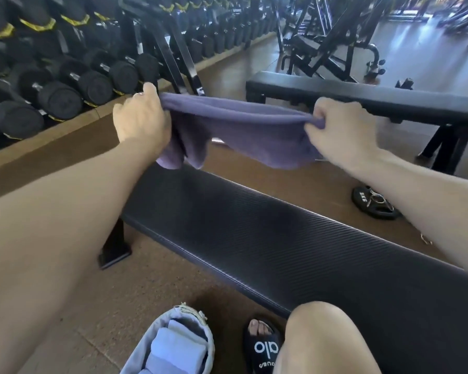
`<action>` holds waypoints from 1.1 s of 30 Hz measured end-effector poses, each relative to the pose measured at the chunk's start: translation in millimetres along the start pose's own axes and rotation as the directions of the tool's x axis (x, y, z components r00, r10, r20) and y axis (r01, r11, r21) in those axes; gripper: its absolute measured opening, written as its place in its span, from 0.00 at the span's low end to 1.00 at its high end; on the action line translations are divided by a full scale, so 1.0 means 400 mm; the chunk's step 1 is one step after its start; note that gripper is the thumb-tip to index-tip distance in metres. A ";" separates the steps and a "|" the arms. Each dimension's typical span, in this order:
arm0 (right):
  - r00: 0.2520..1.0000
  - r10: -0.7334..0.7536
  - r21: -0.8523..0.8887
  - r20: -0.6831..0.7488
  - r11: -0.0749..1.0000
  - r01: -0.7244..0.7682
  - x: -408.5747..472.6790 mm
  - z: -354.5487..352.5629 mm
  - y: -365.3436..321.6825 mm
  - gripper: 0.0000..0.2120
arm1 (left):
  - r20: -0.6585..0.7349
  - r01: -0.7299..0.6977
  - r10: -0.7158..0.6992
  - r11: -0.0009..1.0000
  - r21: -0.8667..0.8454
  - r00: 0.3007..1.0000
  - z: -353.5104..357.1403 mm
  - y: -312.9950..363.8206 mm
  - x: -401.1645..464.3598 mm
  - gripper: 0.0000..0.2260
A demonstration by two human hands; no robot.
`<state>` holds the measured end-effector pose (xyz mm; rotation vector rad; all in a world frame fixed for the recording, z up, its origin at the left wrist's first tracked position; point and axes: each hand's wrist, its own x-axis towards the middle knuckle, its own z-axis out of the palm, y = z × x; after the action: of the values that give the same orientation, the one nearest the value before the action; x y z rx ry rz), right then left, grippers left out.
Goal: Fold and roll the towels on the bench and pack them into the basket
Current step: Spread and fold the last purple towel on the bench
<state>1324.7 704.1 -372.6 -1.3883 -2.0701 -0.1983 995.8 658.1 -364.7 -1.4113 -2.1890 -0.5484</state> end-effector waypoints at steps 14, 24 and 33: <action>0.066 -0.054 0.052 0.996 0.998 0.025 -0.368 0.194 -0.077 0.07 | 0.651 -0.618 0.326 0.733 0.284 0.685 0.232 -0.269 -0.402 0.06; -0.158 -0.076 0.042 0.985 0.976 -0.213 -0.360 0.246 -0.147 0.16 | 0.663 -0.550 0.187 0.736 0.394 0.725 0.266 -0.330 -0.420 0.10; 0.329 -0.205 0.229 0.922 0.973 -0.033 -0.270 0.281 -0.201 0.11 | 0.595 0.191 -0.151 0.982 -0.005 0.789 0.313 -0.322 -0.390 0.16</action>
<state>1234.3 635.6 -506.5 -1.3735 -2.9652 1.0686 911.5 565.1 -566.7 -1.5833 -2.8390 -0.2479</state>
